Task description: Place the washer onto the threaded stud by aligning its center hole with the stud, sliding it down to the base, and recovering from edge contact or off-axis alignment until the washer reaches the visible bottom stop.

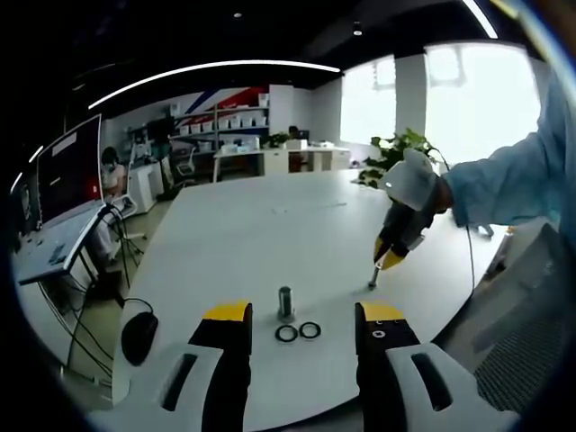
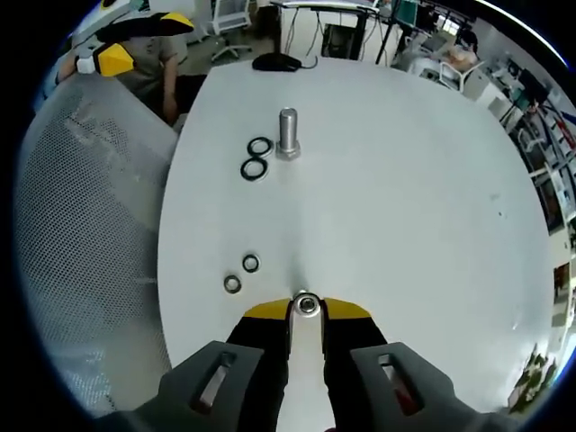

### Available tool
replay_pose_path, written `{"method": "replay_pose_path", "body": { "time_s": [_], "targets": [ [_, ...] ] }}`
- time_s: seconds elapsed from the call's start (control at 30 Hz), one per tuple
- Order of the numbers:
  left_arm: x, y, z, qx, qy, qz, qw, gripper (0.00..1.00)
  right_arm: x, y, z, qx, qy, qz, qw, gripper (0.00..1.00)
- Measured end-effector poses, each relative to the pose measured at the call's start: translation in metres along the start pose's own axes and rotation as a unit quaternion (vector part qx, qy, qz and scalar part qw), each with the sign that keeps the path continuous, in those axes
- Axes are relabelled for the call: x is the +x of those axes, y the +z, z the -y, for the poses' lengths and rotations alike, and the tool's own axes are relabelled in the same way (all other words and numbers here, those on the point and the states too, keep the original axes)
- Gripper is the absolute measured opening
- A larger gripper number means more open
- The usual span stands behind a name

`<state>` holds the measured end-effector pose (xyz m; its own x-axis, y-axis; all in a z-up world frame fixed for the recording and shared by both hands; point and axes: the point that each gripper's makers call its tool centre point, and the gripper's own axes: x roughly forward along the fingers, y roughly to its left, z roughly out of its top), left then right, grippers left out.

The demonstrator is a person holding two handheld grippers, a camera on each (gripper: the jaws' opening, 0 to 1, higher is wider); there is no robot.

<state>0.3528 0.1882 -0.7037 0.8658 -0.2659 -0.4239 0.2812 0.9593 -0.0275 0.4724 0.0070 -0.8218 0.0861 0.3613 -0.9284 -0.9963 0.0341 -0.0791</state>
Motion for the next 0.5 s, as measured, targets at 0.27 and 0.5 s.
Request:
{"method": "replay_pose_path", "body": {
  "time_s": [0.27, 0.5],
  "targets": [
    [0.0002, -0.0002, -0.0004, -0.001, 0.0, -0.001, 1.0, 0.44, 0.0028, -0.0016, -0.0007, 0.008, 0.001, -0.003, 1.0, 0.15],
    [0.0, -0.0002, -0.0004, 0.0, 0.0, -0.001, 1.0, 0.44, 0.0006, -0.0022, 0.0002, 0.012, -0.005, 0.0, 0.9999, 0.17]
  ]
}}
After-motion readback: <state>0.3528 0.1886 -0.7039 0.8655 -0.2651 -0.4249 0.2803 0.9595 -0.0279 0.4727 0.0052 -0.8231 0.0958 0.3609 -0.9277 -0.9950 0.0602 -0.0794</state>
